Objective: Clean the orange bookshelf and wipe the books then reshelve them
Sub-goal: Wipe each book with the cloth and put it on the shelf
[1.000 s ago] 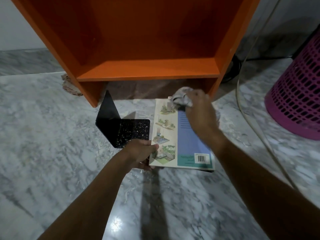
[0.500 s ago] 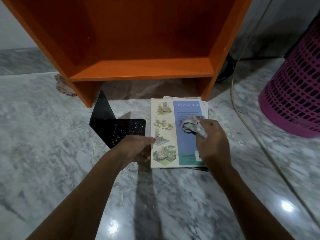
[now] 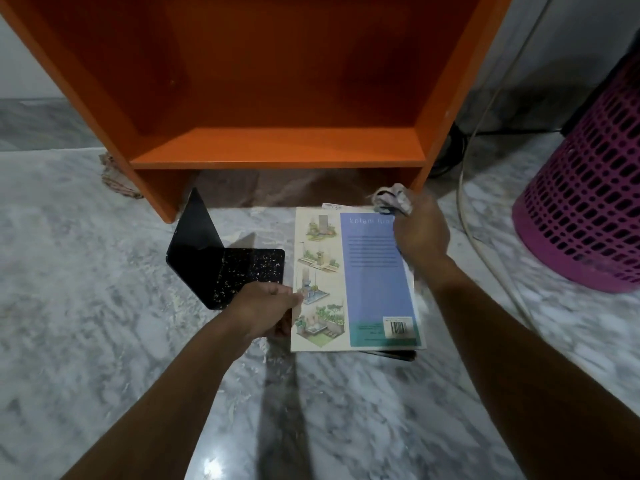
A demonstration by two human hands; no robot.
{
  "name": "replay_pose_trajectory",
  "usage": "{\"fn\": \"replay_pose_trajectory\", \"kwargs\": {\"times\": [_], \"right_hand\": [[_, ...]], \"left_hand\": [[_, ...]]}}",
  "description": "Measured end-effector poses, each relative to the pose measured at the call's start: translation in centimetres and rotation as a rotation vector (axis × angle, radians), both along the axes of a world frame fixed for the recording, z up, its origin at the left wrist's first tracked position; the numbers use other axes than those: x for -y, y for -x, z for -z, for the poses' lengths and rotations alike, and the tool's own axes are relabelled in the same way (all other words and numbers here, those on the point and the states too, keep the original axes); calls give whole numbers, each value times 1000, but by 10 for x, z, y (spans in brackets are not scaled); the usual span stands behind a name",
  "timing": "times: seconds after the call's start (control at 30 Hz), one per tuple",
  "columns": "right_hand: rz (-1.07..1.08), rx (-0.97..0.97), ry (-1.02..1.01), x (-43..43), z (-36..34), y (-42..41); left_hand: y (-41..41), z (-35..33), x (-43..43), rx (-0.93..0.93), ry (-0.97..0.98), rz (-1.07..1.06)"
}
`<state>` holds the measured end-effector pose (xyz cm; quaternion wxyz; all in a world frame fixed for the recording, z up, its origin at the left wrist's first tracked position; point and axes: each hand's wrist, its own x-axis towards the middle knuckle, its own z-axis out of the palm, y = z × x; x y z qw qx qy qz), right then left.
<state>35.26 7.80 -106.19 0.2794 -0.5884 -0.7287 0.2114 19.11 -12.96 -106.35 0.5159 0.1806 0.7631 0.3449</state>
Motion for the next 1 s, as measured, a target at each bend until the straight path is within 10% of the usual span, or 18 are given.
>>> {"fn": "replay_pose_trajectory", "kwargs": {"times": [0.3, 0.4, 0.77, 1.0], "right_hand": [[-245, 65, 39, 61, 20, -10], [-241, -181, 132, 64, 9, -8], [155, -972, 309, 58, -52, -41], [96, -516, 152, 50, -32, -66]], "left_hand": [[-12, -21, -16, 48, -121, -96], [-4, -53, -19, 15, -217, -62], [-81, -140, -46, -1082, -221, 678], [-128, -65, -45, -905, -166, 913]]}}
